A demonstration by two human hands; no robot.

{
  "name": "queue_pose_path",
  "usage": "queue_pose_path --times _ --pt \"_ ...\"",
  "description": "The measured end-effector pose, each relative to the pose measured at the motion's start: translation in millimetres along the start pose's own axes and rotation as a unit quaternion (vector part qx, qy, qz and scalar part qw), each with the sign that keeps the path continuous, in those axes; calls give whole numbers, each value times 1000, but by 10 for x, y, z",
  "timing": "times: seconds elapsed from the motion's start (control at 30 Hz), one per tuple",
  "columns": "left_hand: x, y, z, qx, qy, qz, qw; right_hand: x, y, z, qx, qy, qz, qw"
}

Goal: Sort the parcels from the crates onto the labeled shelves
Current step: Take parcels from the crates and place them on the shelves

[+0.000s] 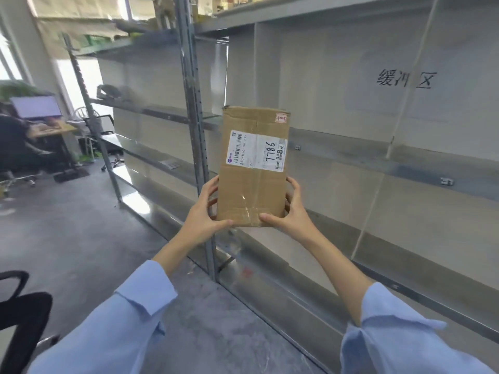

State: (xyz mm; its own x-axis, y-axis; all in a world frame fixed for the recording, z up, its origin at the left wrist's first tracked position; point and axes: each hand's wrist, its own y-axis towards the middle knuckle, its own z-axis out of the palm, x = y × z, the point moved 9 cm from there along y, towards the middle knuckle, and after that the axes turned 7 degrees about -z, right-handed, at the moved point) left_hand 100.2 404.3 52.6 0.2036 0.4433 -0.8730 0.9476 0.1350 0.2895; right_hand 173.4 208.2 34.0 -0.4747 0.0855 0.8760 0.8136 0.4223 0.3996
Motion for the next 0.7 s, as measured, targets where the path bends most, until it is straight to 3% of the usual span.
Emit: queue_pose_path --times 0.37,0.7 --pt "757 881 -1489 -70 11 6 997 -168 1450 1367 -20 26 -6 999" --pt "1440 1564 -2101 -76 -9 -4 997 -477 2363 1956 -11 50 9 999"
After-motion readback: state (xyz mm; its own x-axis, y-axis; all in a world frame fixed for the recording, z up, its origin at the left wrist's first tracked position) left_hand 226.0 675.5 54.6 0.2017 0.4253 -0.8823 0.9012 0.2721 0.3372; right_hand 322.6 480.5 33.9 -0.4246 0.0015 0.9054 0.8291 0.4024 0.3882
